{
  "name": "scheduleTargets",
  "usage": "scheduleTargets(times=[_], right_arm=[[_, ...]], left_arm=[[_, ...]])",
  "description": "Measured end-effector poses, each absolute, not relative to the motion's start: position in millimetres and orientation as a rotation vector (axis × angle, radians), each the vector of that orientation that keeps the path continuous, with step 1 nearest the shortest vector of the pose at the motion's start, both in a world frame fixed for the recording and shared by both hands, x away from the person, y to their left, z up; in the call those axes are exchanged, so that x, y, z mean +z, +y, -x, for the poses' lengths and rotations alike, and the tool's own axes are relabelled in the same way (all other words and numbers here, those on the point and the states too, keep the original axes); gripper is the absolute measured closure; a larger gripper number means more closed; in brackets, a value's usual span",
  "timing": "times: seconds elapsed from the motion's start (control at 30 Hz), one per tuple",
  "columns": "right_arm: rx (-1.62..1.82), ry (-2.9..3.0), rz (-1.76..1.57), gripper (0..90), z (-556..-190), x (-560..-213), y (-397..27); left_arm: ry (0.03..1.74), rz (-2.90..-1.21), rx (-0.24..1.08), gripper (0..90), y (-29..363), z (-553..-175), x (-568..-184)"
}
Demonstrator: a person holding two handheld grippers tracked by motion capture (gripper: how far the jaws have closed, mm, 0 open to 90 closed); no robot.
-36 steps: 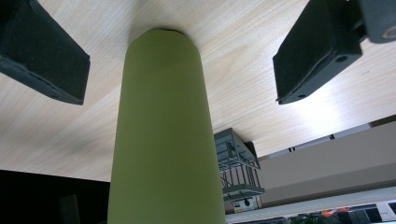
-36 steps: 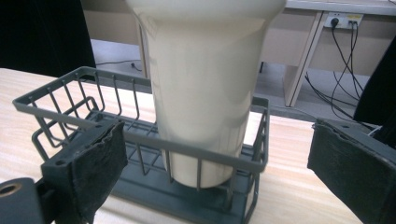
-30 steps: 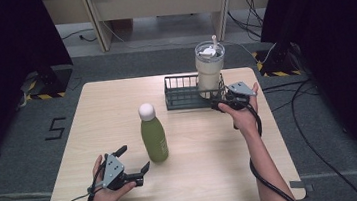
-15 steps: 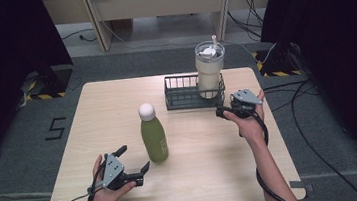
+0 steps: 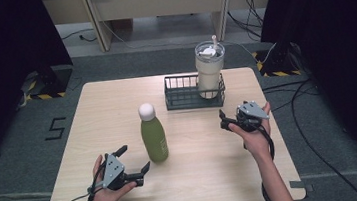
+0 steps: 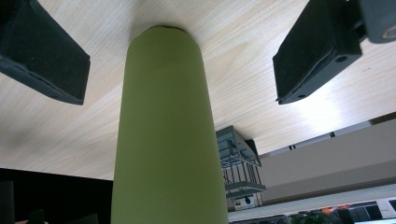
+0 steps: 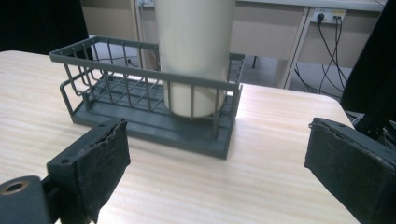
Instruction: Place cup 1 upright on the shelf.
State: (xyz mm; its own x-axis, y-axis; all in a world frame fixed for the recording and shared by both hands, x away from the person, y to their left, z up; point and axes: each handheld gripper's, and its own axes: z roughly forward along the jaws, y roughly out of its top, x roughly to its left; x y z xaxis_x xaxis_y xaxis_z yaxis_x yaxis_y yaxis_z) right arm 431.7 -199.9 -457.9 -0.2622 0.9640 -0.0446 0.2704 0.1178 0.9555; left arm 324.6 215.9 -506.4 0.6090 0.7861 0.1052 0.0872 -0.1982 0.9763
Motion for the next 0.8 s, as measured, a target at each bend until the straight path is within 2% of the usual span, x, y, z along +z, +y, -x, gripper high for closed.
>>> scheduleTargets(times=[0.4, 0.8], right_arm=[[1.178, 1.627, -1.249, 8.2, -397, -471, -219], [1.156, 1.603, -1.275, 9.5, -383, -476, -230]], left_arm=[[0.715, -1.666, 0.740, 3.2, 212, -327, -503], [0.703, -1.660, 0.743, 3.2, 214, -325, -501]])
